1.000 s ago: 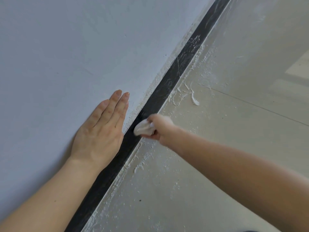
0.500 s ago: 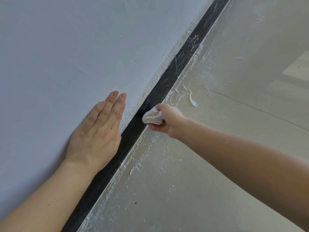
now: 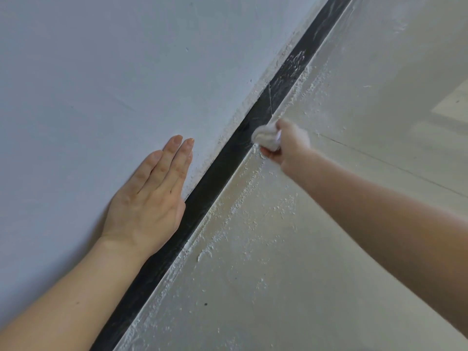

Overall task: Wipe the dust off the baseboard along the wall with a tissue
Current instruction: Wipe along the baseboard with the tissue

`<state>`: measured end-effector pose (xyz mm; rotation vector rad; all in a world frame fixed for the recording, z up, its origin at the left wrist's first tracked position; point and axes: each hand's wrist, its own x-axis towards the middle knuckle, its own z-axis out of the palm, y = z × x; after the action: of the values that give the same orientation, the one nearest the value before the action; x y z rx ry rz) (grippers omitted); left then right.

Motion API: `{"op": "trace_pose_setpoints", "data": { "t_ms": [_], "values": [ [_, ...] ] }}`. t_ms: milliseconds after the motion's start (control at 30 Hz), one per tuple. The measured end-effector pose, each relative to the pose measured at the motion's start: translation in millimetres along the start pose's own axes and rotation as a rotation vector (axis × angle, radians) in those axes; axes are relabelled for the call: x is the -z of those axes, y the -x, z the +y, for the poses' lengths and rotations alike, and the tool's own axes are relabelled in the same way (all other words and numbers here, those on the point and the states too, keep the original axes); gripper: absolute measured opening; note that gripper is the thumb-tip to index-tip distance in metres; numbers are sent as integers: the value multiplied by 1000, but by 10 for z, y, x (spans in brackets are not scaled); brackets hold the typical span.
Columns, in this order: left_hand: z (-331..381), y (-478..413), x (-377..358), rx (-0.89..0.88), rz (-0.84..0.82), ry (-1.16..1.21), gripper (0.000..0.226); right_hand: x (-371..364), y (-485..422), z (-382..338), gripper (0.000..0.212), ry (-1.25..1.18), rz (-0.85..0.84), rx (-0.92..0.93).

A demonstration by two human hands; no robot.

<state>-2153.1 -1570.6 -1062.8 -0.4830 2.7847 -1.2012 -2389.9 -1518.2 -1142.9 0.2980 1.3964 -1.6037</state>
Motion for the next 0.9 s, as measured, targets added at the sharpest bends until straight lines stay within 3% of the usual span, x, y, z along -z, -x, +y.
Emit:
{"op": "trace_pose_setpoints", "data": {
  "t_ms": [200,300,400,500,667,767,833,900],
  "values": [
    [-5,-16,36,3,-18,9,64,-99,828,1306,41,134,-372,-523],
    [-12,-17,43,-8,-24,-4,65,-241,1091,1773,52,136,-410,-655],
    [-14,-6,61,-31,-56,-28,64,-369,1064,1836,43,25,-373,-729],
    [-20,-11,91,-44,-78,-38,65,-412,780,1542,27,34,-336,-576],
    [-33,-62,165,-1,-128,102,64,-386,290,825,46,112,-201,-362],
    [-48,-184,197,-22,-133,147,63,-248,43,386,47,-52,-96,-257],
    [-51,-331,215,-30,-145,171,64,-118,-36,114,35,-175,-15,-209],
    [-34,-526,250,-27,-157,191,65,11,-65,-18,20,-133,45,-225]
  ]
}}
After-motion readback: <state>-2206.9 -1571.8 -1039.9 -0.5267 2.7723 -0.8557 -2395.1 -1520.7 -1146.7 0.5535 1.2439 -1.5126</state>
